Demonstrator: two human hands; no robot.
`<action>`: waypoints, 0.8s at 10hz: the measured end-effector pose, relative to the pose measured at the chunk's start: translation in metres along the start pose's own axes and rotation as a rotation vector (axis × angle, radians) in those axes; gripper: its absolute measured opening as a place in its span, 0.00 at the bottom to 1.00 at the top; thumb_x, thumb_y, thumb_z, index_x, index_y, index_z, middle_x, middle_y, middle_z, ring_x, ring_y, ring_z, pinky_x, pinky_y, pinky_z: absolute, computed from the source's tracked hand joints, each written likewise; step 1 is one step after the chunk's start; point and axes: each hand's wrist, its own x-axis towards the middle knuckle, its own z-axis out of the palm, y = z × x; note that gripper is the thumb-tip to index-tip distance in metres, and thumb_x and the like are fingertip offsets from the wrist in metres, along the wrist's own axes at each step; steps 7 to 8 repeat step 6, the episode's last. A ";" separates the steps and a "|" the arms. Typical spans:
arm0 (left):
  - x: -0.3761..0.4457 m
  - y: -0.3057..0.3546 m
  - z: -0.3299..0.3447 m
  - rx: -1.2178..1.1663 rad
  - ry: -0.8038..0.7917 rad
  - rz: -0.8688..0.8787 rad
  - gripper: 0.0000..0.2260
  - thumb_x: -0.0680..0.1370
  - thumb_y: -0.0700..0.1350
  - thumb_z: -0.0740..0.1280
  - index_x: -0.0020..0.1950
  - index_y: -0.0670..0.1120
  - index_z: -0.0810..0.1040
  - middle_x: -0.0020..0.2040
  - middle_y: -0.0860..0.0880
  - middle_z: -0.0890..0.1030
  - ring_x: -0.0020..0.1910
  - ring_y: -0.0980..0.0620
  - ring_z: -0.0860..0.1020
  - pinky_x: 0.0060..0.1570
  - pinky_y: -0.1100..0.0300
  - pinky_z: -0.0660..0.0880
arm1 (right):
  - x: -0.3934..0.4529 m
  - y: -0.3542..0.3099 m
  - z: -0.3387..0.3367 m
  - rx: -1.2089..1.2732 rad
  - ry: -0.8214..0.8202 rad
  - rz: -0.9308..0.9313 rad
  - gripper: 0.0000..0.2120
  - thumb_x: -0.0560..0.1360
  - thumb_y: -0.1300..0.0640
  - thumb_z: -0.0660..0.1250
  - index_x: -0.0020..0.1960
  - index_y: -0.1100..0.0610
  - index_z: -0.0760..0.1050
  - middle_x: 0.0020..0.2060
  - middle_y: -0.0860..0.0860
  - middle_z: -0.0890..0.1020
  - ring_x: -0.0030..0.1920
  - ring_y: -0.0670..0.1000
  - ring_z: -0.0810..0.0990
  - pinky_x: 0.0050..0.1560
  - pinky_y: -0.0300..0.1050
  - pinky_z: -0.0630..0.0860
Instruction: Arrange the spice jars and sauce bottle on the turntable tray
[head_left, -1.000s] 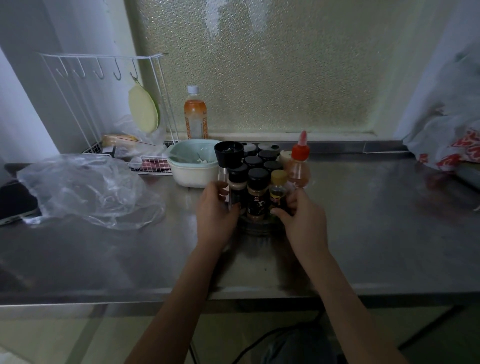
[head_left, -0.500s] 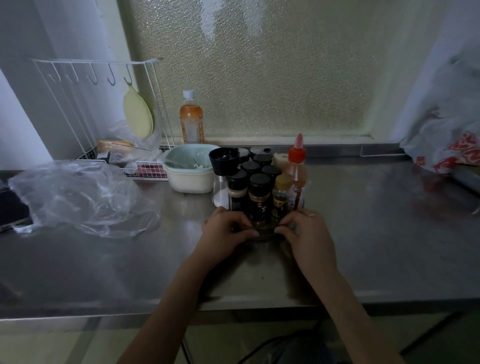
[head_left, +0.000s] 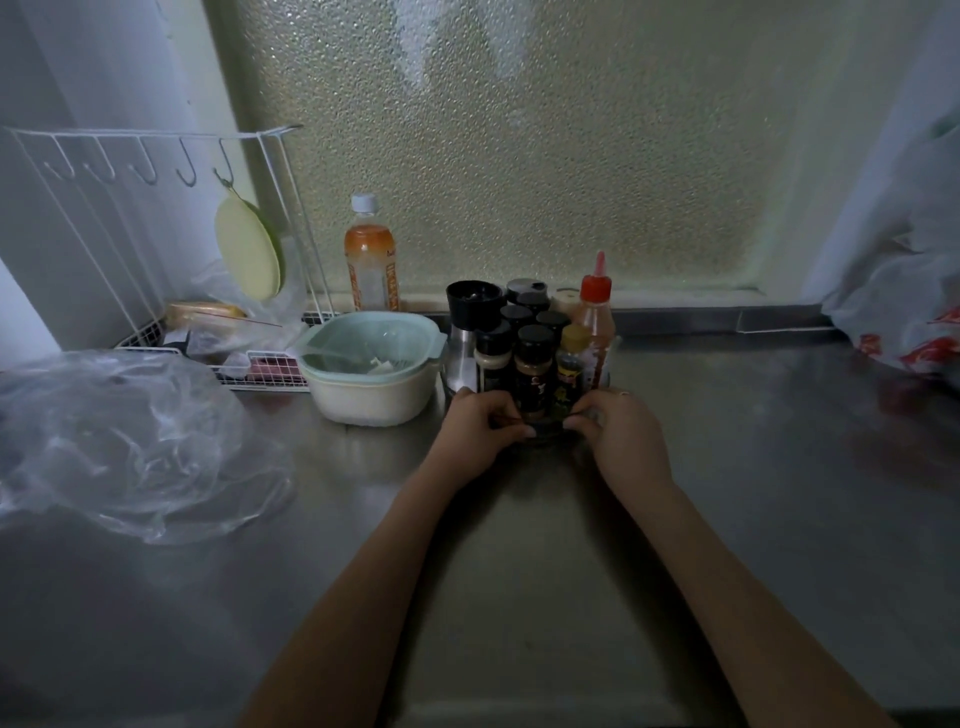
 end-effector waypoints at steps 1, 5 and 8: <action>0.016 -0.008 0.005 0.017 0.038 -0.003 0.15 0.68 0.44 0.76 0.31 0.56 0.71 0.30 0.59 0.76 0.41 0.45 0.76 0.46 0.53 0.72 | 0.017 0.003 0.008 0.024 0.006 0.004 0.05 0.71 0.57 0.71 0.44 0.59 0.81 0.45 0.56 0.81 0.48 0.56 0.78 0.41 0.45 0.68; 0.028 -0.016 0.005 0.194 0.086 0.055 0.07 0.71 0.47 0.72 0.42 0.48 0.75 0.43 0.49 0.78 0.48 0.49 0.72 0.47 0.53 0.72 | 0.046 0.013 0.027 0.078 0.033 -0.058 0.06 0.71 0.57 0.71 0.46 0.58 0.80 0.45 0.55 0.83 0.45 0.54 0.79 0.40 0.41 0.64; 0.022 -0.004 0.000 0.281 0.277 0.116 0.09 0.72 0.49 0.68 0.45 0.46 0.75 0.45 0.49 0.76 0.48 0.51 0.70 0.42 0.58 0.70 | 0.046 0.015 0.023 0.213 0.060 -0.036 0.07 0.72 0.58 0.70 0.50 0.57 0.79 0.47 0.54 0.84 0.49 0.53 0.81 0.45 0.40 0.69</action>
